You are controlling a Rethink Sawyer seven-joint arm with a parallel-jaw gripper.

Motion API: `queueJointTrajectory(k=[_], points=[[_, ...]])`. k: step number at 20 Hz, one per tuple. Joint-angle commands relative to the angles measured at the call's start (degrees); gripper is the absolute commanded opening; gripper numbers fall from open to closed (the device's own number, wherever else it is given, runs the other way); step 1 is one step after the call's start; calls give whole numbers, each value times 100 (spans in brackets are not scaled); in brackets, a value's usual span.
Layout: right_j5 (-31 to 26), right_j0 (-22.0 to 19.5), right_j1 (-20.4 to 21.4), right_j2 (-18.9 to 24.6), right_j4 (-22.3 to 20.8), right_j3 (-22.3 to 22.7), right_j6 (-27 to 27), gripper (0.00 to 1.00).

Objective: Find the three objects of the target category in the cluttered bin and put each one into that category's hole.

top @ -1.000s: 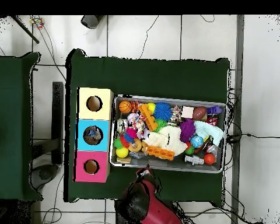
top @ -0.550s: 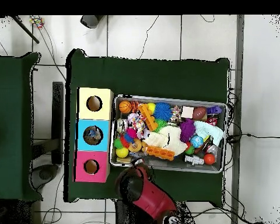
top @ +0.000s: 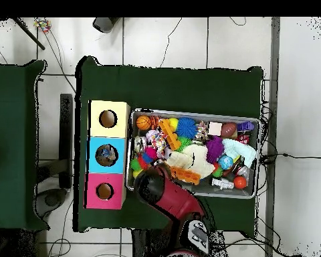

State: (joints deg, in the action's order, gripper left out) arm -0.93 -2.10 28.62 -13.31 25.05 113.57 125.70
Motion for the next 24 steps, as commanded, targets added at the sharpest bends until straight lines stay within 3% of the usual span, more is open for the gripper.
queueJointTrajectory(k=[1,16,24], points=[[-586,-16,-350,64,178,-1165,549,100],[-101,-40,-90,92,-5,-493,850,100],[346,118,-251,99,87,-302,1143,100]])
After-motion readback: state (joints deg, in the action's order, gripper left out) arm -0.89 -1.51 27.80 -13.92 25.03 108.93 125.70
